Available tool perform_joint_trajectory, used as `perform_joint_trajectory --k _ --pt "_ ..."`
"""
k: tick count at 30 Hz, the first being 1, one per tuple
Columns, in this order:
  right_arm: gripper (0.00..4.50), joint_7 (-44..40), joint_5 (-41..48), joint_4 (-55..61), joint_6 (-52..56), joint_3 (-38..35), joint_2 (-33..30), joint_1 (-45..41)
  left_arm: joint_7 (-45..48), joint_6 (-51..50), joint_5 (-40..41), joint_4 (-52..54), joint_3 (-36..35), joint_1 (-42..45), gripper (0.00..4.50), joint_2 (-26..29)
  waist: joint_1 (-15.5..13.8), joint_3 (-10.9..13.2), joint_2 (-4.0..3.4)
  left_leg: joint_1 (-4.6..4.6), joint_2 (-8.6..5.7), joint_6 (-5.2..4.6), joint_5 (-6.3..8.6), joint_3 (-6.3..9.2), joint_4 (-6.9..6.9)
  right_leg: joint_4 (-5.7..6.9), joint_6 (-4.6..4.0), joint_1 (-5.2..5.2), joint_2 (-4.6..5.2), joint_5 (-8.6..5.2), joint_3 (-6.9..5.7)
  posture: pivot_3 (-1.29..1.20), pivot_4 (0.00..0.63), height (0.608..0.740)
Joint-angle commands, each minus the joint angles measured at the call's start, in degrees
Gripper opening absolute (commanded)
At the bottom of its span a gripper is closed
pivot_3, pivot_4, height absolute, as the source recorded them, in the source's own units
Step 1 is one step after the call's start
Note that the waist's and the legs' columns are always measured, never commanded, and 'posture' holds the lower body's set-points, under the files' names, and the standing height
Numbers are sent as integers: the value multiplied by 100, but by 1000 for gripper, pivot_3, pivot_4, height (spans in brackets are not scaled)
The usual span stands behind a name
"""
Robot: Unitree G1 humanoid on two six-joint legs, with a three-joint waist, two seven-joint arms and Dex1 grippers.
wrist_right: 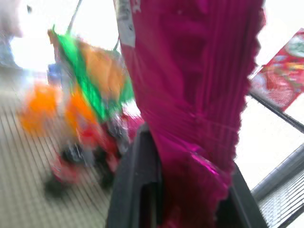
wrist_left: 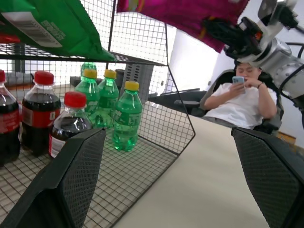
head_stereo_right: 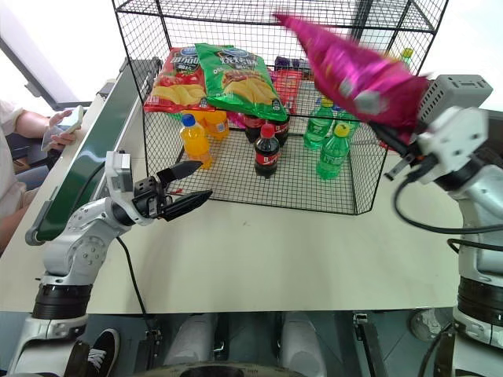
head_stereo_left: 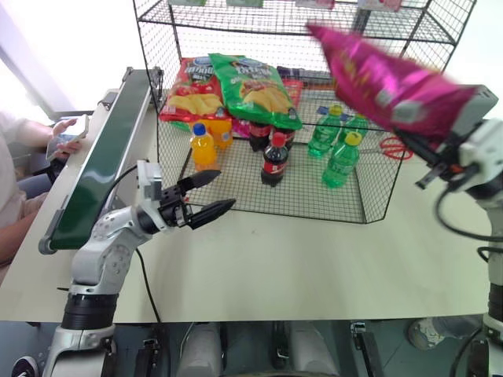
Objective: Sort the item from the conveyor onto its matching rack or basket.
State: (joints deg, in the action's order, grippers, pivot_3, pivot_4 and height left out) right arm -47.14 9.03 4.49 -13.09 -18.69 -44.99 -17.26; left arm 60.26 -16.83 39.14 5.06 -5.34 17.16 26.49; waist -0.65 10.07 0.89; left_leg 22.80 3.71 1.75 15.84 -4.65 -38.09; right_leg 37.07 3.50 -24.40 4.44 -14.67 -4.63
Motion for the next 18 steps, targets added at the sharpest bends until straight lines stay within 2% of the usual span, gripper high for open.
perform_joint_trajectory --k 1,7,11,18 --pt "195 604 -960 -592 -1086 155 -191 -310 174 229 -90 -15 17 97 4500 -41 4 0 0 2 0 0 0 -1 0 0 0 -3 1 0 0 0 150 740" --pt "195 1953 -2262 -1289 -1502 522 -156 -850 145 245 -165 116 6 -22 4500 -84 44 1 -1 -1 2 10 -6 -1 0 7 0 -4 1 0 0 0 150 740" --pt "195 2804 -3805 -1592 -1079 1161 -314 -1267 160 366 -344 147 60 -56 4500 -55 77 1 -2 -3 2 13 -8 -2 0 9 0 -4 1 0 2 0 150 740" --pt "195 3347 -4307 -1961 318 1753 321 -2262 -249 540 -509 281 103 46 4500 -331 138 1 -2 0 2 21 -13 1 1 13 0 -6 4 0 1 0 150 740"
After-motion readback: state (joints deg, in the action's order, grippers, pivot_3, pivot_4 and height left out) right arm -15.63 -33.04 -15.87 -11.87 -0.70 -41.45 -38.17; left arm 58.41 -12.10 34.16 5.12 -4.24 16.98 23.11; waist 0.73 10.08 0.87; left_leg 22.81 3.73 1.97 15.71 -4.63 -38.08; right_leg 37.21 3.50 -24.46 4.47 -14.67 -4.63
